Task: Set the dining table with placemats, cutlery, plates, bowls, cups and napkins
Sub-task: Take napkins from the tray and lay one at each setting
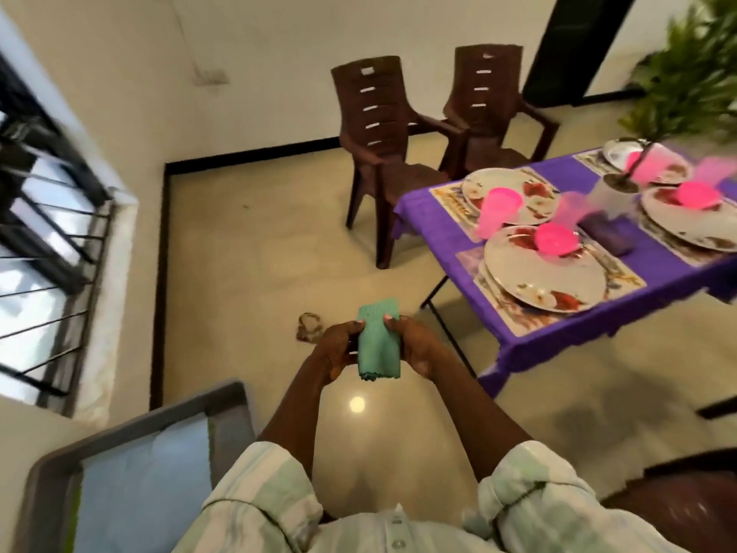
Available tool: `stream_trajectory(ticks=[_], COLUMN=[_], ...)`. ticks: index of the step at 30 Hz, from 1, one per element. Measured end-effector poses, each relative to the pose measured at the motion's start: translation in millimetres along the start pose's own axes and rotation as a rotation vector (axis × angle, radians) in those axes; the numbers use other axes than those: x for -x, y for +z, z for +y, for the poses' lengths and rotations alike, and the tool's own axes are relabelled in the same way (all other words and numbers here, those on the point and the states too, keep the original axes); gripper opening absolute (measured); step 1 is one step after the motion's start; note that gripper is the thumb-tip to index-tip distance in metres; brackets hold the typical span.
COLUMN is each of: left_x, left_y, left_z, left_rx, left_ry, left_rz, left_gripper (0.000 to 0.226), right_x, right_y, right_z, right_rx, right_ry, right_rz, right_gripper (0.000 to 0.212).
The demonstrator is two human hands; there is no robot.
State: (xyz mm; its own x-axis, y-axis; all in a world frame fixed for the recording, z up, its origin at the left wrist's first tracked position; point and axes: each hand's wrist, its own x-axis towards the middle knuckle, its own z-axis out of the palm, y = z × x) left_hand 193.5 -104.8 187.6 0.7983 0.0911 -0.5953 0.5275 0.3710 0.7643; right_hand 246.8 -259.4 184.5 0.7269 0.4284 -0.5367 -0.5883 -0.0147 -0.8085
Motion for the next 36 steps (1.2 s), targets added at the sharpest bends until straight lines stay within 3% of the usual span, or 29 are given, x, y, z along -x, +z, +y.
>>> stream_trajectory(ticks=[6, 12, 16, 21, 26, 36], left_x=[16.5, 25.7, 18.8, -6.4, -55.8, -165.6], left_y=[95.1, 173.5, 222.3, 273.9, 327.9, 455.2], left_z=[-51.6, -81.0, -84.0, -81.2, -67.1, 2.5], left_rx=[0.001, -0.074, -0.139, -0.213, -0.246, -0.254], left_ry=[0.004, 0.077, 0.068, 0.019, -0.006, -0.028], left_rz=[-0.1, -0.17, -0.225, -0.29, -0.321, -0.32], left_gripper=[0.034, 0.03, 0.022, 0.021, 0.027, 0.027], right_x=[69.0, 129.7, 149.3, 152.4, 133.2, 83.7], right_y=[-81.7, -146.9, -185.5, -232.4, -292.3, -397.9], right_z=[20.2, 25.2, 17.0, 6.5, -12.1, -101.7], right_rx=[0.158, 0.266, 0.364, 0.183, -0.045, -0.231], right_ry=[-0.114, -0.263, -0.333, -0.251, -0.158, -0.07], right_rz=[0.293, 0.389, 0.558, 0.69, 0.613, 0.4], right_gripper=[0.028, 0.024, 0.023, 0.033, 0.036, 0.033])
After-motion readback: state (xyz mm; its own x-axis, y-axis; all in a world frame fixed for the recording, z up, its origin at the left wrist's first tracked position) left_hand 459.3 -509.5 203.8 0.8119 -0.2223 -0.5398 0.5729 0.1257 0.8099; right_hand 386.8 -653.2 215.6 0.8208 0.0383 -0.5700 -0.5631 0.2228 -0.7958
